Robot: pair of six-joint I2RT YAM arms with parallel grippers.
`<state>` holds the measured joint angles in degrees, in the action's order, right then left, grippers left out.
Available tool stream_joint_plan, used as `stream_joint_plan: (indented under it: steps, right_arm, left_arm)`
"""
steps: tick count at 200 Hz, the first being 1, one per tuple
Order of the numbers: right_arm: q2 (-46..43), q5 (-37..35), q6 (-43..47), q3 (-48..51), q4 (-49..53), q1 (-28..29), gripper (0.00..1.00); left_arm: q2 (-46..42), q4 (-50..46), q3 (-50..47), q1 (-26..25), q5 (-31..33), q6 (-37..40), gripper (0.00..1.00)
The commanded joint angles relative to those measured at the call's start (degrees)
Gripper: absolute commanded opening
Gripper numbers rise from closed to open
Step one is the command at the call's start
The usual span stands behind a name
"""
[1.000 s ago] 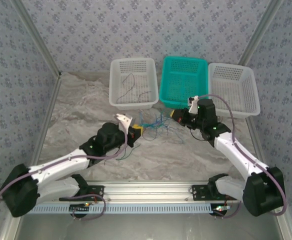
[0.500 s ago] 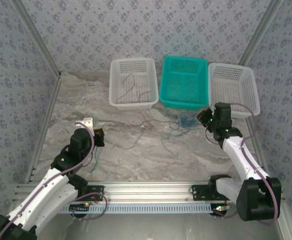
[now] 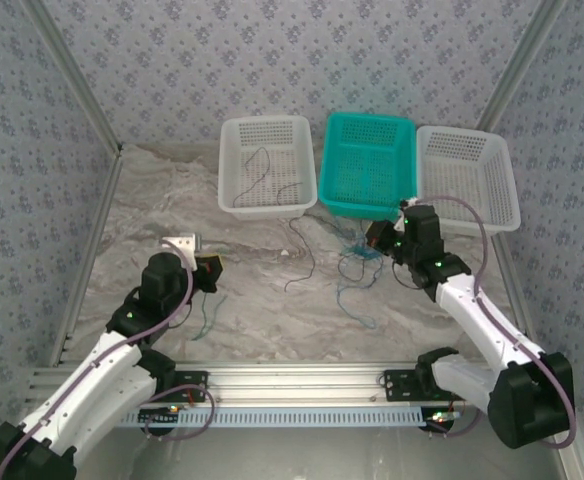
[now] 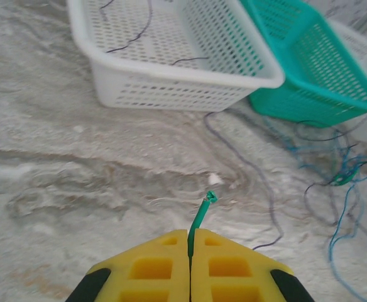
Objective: Untangle the cables
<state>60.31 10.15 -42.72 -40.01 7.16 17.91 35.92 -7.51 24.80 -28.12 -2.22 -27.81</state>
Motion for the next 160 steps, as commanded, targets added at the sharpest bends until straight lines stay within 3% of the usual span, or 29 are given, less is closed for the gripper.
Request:
stream_joint_plan:
  steps: [1,27,56,91,138,160]
  right_arm:
    - [2.2,-4.9,3.3,-1.1,1.6,4.2,0.0]
    - [5.9,-7.7,4.3,-3.1,7.9,5.3,0.0]
    - [3.3,-15.4,1.9,-1.6,11.7,5.0,0.0]
    - [-1.1,-17.8,-1.2,1.7,16.0,5.6,0.0]
    - [-9.5,-18.1,-6.1,8.2,16.3,5.9,0.0]
    - [-12.0,-18.1,-7.3,9.8,15.3,6.1,0.0]
  left_arm:
    - [1.5,5.4,2.8,0.2,-5.2,-3.7,0.0]
    - [6.1,7.4,8.2,0.1,-9.5,-6.9,0.0]
    - [16.5,18.1,17.2,-3.2,-11.8,-7.1,0.0]
    - [37.5,27.2,37.4,-10.4,-8.2,1.8,0.0]
    - [69.4,39.3,65.7,-11.1,-6.9,2.5,0.0]
    - [85.1,39.0,83.0,-11.1,-7.5,1.2,0.0]
